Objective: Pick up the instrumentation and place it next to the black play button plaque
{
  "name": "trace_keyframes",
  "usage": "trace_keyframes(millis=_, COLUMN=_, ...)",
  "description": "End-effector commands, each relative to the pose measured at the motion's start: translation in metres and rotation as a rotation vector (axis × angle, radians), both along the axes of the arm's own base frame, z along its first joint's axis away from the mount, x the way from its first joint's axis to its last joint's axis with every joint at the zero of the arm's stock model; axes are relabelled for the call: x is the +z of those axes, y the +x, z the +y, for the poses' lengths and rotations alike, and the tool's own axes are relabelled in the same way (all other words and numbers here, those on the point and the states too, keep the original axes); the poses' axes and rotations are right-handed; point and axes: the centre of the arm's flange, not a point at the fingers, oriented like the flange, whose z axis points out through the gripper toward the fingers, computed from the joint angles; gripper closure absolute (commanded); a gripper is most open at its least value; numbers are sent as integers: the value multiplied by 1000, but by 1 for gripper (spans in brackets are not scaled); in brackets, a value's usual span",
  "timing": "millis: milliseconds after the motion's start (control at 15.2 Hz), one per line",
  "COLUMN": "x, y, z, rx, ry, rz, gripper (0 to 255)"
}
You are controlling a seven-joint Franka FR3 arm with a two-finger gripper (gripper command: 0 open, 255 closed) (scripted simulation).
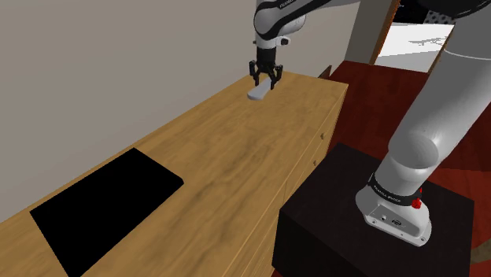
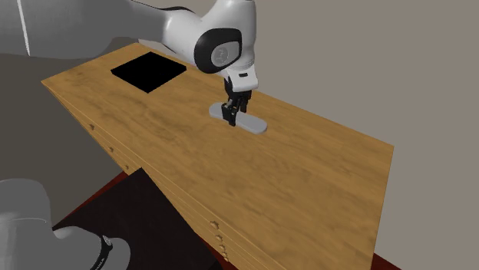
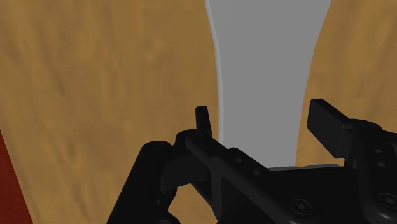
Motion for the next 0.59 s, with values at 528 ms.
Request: trace_keyframes(millis=528, x=-1, y=-59, z=119, rx=-1, ry=0, rz=0, gripper=255)
